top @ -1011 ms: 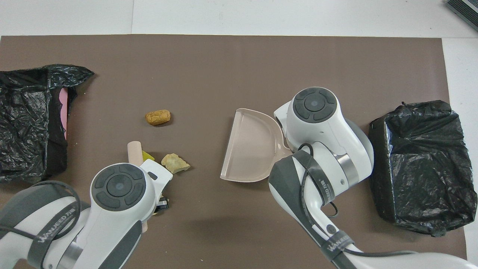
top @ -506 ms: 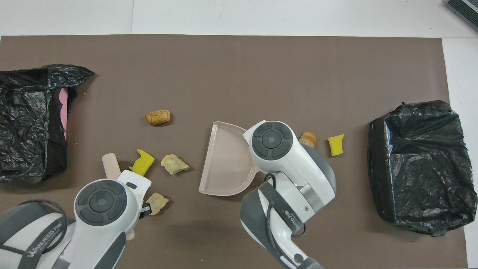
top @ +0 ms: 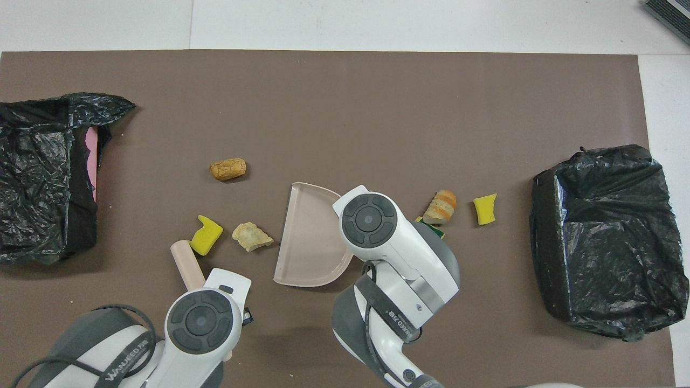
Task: Sweep and dump trash in bin
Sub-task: 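Sweep bread and sponge into the dustpan with the left gripper's brush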
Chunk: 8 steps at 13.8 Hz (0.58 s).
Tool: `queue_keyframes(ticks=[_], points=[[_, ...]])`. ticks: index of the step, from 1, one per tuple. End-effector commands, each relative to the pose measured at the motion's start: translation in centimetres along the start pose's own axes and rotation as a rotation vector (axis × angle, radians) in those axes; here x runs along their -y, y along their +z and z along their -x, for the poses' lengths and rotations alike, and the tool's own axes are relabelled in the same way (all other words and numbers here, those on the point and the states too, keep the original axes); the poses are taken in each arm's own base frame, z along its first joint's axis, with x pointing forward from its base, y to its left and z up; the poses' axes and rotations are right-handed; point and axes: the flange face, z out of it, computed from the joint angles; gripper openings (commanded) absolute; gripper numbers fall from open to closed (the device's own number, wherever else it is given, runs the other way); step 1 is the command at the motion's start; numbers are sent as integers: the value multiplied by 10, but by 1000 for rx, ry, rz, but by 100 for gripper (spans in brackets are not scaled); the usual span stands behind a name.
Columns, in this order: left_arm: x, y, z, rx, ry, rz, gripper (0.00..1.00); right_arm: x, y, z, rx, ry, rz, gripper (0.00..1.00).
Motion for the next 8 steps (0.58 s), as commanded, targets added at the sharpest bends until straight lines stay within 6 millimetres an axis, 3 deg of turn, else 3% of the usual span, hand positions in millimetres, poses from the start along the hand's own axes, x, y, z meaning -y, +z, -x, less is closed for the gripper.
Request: queue_keyframes(ticks=[1,4,8], points=[[-6,18,37,45,-94,-25,0,6,5,0,0,22,1,0],[-5,22,31,50,-140,-17,0,4,5,2,7,20,-4,0],[-19,23,-13,23,-200,126,0,4,5,2,12,29,-5,0]])
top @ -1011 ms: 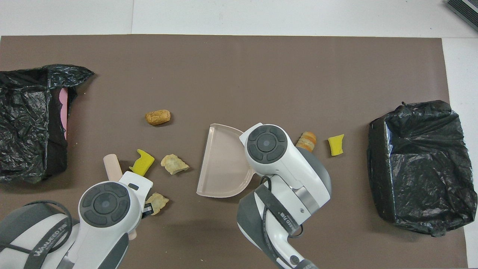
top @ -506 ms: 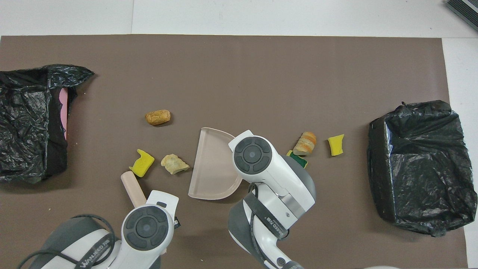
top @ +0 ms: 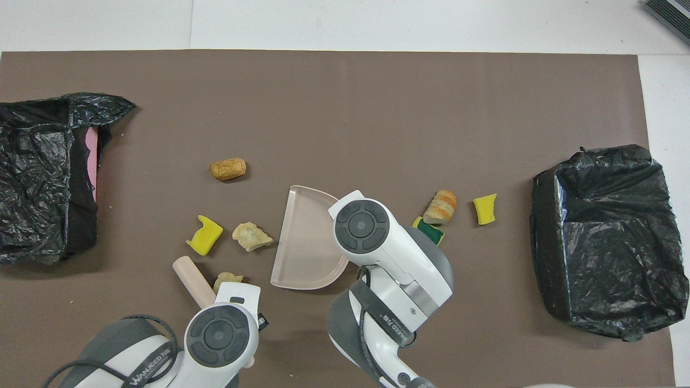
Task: Sweep and dump trash in bin
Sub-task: 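Sweep bread and sponge into the dustpan with the left gripper's brush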
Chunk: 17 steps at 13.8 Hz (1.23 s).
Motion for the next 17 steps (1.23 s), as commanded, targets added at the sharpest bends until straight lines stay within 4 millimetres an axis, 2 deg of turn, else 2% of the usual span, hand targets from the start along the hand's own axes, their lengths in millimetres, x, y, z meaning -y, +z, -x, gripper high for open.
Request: queue_keyframes(ticks=[1,4,6,9,10,12,14,17], points=[[-12,7,-21,5,-33,72,0,0,2,5,6,24,-1,0],[-26,2,-30,-19,85,138,0,1,2,6,13,24,-6,0],[-42,-7,-33,-7,173,204,0,1,1,6,14,24,-7,0],[-54,-13,-22,-1,336,230,0,3,-1,9,25,25,-13,0],[-60,-15,-8,-7,409,242,0,4,-1,10,37,27,-21,0],[-70,-27,2,-26,535,286,0,4,-1,10,37,27,-21,0],[-77,-31,20,-36,632,285,0,4,-1,10,38,28,-22,0],[-82,-64,12,-31,647,294,0,3,-3,11,37,30,-21,0]])
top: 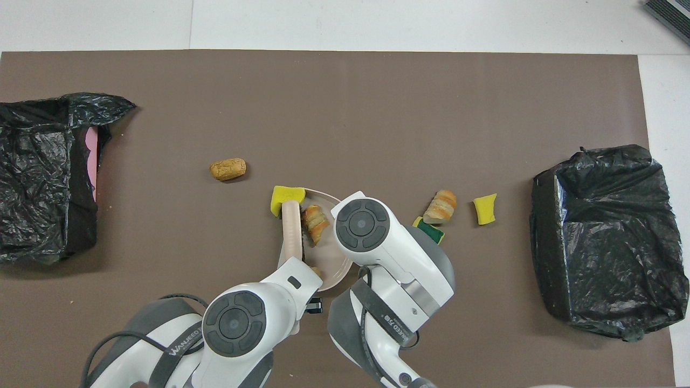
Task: Sweep and dump trash in bin
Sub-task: 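Sweep bread and sponge into the dustpan with the left gripper's brush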
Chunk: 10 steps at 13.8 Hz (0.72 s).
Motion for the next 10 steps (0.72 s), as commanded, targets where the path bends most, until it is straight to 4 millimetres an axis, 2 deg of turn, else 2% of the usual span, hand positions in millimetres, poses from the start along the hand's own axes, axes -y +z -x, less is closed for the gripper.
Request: queue_keyframes(ticks=[1,3,4,5,10], points=[[-2,-37,-19,46,47,5,0,2,-3,7,15,26,-6,0],[39,-70,-51,76,78,3,0,2,-6,10,16,28,-5,0],[49,-82,-60,87,105,5,0,2,-7,11,19,30,-7,0],[57,-87,-70,87,114,11,0,2,-8,11,20,29,-8,0],[130,-90,-115,52,199,39,0,3,-12,10,19,75,-4,0]])
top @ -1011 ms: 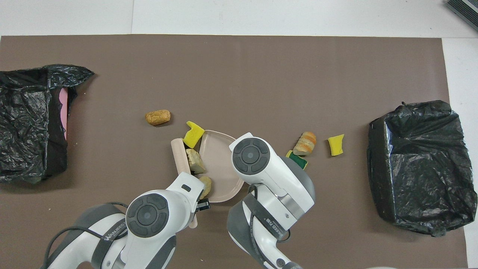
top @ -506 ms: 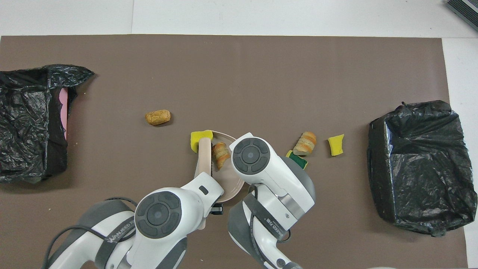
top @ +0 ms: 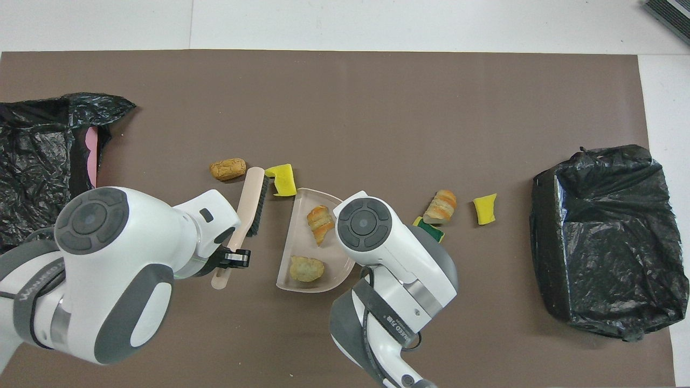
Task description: Sweep and dump trash in bin
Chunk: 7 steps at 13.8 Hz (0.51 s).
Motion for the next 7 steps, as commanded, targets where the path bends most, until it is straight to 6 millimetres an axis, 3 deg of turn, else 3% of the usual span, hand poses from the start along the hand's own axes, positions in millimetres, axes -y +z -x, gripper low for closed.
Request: queue_keyframes(ticks=[1,3,5,7], points=[[27,-4,-18,-33,92,8,0,6,-7,5,11,63,1,0],[67,-16,-43,-102,130,-19,0,10,-12,2,7,107,9,0],[82,-28,-65,-123,184,-71,0,10,-12,2,11,130,19,0],[111,-33,-75,-147,252,-79,0,10,-12,2,9,129,22,0]])
